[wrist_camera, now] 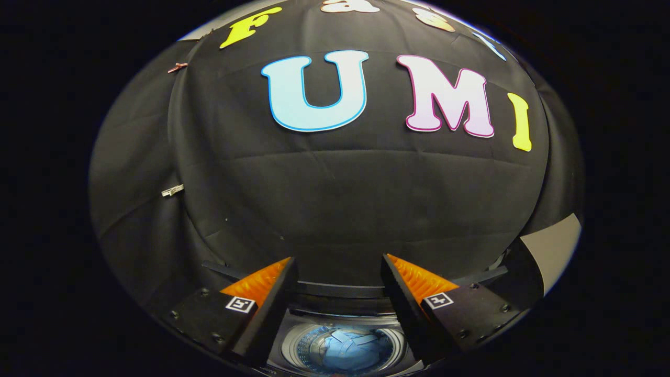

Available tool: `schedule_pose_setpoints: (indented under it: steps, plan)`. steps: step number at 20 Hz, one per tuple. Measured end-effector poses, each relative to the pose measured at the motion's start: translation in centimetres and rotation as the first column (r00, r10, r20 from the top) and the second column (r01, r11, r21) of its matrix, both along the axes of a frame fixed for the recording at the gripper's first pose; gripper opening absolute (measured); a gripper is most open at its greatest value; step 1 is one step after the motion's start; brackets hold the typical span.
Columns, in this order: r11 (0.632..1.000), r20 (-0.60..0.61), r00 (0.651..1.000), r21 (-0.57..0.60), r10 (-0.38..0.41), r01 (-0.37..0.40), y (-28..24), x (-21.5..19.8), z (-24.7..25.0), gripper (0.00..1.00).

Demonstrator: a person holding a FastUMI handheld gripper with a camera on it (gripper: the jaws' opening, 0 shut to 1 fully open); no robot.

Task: Put the clothes into the washing machine and then close the washing machine lid.

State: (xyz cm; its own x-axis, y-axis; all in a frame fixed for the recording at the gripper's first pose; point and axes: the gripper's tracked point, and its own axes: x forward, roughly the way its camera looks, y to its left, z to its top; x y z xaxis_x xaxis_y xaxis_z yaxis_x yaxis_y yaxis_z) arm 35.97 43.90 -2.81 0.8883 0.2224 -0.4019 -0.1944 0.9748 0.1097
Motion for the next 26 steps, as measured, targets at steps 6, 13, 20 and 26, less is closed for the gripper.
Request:
schedule_pose_setpoints:
  steps: [6,13,20,26]
  plan:
    - [1.0,0.019,1.0,0.007,0.022,-0.022,-0.1,-2.9,-0.4,1.0]
    - [0.999,0.036,0.999,0.024,0.037,-0.037,0.0,-5.0,-1.2,1.0]
    - [0.997,0.001,0.998,0.041,0.061,-0.061,0.1,-7.2,-2.7,1.0]
    - [0.995,-0.079,0.992,0.019,0.098,-0.097,0.6,-8.9,-7.6,1.0]
